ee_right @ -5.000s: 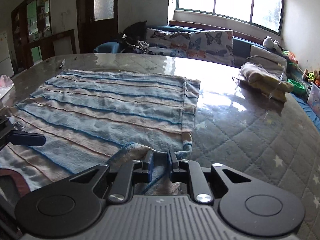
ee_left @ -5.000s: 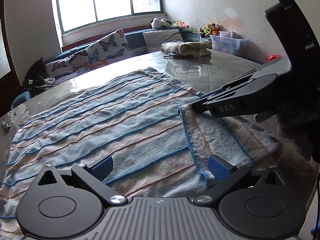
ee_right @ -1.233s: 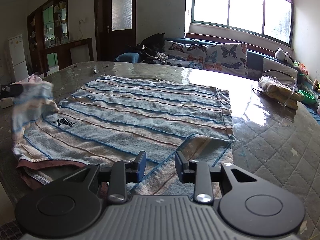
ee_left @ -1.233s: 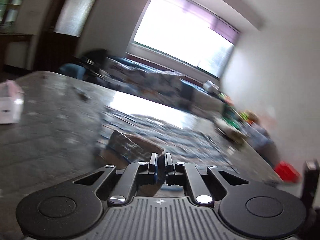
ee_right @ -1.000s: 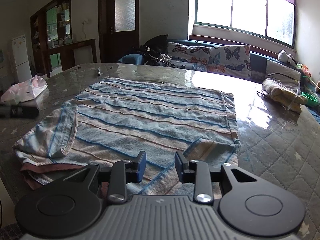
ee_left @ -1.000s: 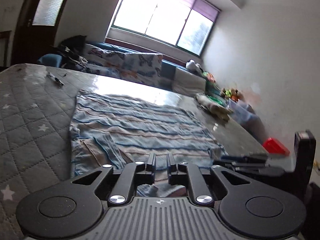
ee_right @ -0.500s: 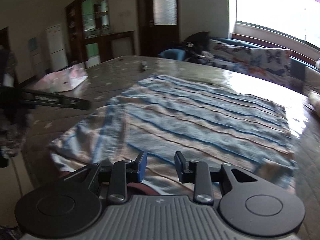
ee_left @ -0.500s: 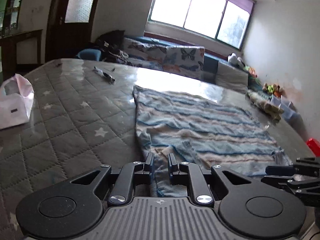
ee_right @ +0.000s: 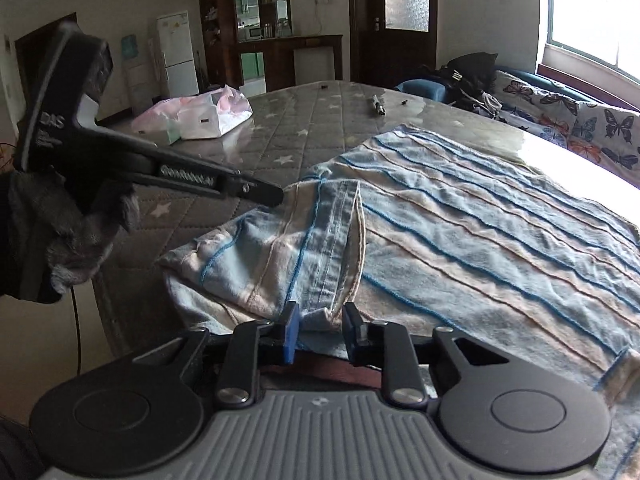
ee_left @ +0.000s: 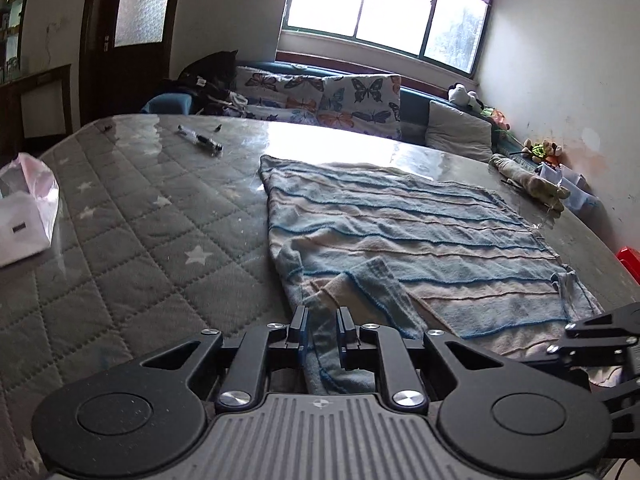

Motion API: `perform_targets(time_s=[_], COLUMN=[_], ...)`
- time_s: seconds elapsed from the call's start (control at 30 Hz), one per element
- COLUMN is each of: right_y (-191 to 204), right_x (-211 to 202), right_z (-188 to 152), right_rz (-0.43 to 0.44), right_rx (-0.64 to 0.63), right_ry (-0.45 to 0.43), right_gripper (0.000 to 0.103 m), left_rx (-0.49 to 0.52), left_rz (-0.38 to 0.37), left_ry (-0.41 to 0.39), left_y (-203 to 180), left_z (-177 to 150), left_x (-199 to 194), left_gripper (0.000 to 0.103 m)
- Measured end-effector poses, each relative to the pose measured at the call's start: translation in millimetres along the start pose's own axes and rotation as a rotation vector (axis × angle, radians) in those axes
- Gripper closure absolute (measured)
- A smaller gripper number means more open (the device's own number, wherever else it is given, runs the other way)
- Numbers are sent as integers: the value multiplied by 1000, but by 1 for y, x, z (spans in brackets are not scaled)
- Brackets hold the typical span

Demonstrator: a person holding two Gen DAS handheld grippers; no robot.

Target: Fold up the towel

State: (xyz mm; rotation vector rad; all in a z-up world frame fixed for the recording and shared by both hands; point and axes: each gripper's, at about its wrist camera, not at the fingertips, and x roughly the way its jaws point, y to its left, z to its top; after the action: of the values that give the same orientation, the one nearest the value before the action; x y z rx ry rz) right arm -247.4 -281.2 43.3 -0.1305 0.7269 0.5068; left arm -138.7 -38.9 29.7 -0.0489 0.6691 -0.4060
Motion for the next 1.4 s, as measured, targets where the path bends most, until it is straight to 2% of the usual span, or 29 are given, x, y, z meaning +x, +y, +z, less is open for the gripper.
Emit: perform_targets(time_s=[0.13, 0.2, 0.33, 0.47, 0.57, 0.8, 0.9, 1.0, 1.13, 1.23, 1.3, 1.4], right_y=[1, 3, 7, 7, 6, -2, -2, 6, 12, 14, 15, 15], right_x=[-4, -11, -23, -15, -20, -26, -21, -14, -7, -5, -4, -3], right_z=[0, 2, 5, 1, 0, 8, 11, 9, 6, 5, 4, 4], right_rz=[3, 7, 21, 15, 9, -27, -17, -6, 7, 9, 9, 15], right_rx=[2, -4, -18, -17, -11, 3, 4, -24, -38, -39, -37, -37], right_ry=[-14, -33, -44, 9, -4, -54, -57, -46, -30, -23, -22, -20], right_gripper=[95, 96, 96, 92, 88, 88, 88, 88, 88, 87, 78, 75], left_rx=[19, 29, 52, 69, 104, 161, 155, 124, 51, 25, 9, -3], left_rz=[11, 14, 1, -12, -29, -55, -65, -44, -40, 1, 21, 37], left_ry=[-7, -11, -16, 10, 34, 58, 50, 30, 38, 68, 79, 66], left_y=[-2, -2, -7, -14, -20, -27, -25, -21, -10, 0, 7, 16], left_z=[6, 10, 18, 22, 16, 0, 3, 17, 37, 43, 45, 48], left_x=[1, 2, 9, 27, 35, 29, 23, 28, 50, 69, 80, 85], left_gripper=[87, 87, 87, 87, 87, 86, 86, 86, 86, 86, 87, 88])
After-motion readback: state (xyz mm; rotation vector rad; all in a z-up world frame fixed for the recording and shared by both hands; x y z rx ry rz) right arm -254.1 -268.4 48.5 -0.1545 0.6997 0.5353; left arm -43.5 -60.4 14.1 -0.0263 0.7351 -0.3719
